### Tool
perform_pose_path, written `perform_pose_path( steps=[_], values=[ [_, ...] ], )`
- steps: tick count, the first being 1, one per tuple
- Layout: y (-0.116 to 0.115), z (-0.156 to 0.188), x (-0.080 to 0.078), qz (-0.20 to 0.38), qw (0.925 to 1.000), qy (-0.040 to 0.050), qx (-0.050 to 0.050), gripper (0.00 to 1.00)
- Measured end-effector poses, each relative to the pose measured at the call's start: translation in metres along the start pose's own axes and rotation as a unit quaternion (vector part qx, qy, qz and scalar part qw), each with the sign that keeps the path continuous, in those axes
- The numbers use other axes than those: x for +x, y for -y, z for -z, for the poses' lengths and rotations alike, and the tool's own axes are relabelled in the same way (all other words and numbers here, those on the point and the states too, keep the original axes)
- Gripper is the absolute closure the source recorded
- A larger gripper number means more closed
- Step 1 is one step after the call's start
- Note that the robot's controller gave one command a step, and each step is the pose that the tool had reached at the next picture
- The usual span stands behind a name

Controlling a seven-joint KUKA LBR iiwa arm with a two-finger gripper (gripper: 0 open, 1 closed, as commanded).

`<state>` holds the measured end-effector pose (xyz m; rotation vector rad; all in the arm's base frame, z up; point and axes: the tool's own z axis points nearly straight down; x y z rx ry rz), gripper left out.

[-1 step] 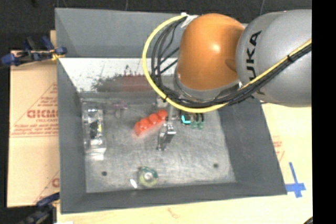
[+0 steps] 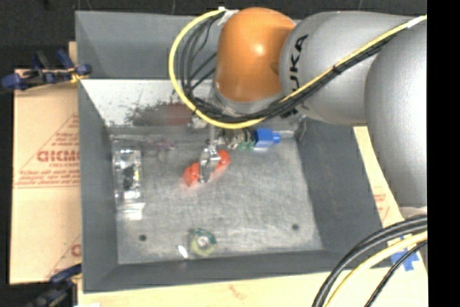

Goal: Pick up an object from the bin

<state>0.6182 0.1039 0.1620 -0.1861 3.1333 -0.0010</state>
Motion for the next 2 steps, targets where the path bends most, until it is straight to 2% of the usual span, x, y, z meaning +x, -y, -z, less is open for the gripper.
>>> perform_pose_path(
  steps=[1, 2],
  values=[
    [0.0374, -0.0873, 0.0026, 0.112, 0.9937, 0.0033, -0.001, 0.0],
    [0.0372, -0.0834, 0.0001, 0.11, 0.9939, 0.0071, -0.001, 1.0]
  ],
)
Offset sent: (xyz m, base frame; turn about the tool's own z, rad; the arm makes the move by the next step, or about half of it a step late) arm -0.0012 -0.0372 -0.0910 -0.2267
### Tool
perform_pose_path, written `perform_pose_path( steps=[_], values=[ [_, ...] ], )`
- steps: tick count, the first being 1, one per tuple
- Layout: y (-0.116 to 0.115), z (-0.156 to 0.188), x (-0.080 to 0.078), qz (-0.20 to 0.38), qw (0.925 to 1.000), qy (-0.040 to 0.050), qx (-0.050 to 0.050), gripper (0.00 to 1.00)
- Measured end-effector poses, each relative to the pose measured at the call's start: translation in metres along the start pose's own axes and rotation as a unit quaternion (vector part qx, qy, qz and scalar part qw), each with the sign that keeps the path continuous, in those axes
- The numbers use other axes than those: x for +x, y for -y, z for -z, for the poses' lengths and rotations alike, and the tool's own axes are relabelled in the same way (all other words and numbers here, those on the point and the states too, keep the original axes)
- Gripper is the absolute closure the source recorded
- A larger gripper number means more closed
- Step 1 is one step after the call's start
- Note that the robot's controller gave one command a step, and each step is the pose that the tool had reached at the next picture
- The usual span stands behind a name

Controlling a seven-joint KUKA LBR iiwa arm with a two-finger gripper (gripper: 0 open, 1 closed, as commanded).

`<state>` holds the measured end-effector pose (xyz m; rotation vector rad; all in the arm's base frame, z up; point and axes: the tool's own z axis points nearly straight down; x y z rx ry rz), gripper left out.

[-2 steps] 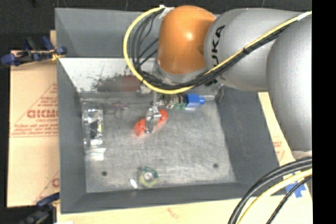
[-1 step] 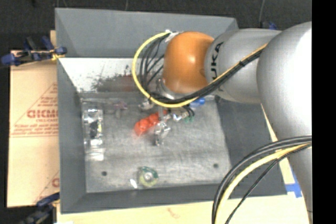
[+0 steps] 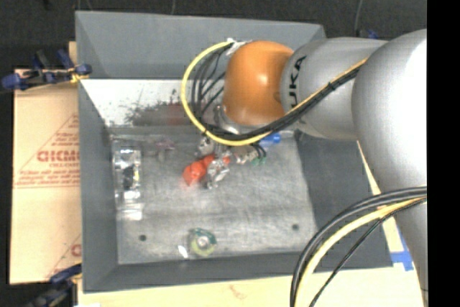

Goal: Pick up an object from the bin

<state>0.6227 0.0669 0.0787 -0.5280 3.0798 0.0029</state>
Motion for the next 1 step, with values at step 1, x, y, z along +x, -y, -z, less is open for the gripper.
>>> perform_pose_path(
  steps=[1],
  values=[
    [-0.0175, 0.1696, 0.0015, 0.028, 0.9996, -0.0019, 0.001, 1.0]
  ],
)
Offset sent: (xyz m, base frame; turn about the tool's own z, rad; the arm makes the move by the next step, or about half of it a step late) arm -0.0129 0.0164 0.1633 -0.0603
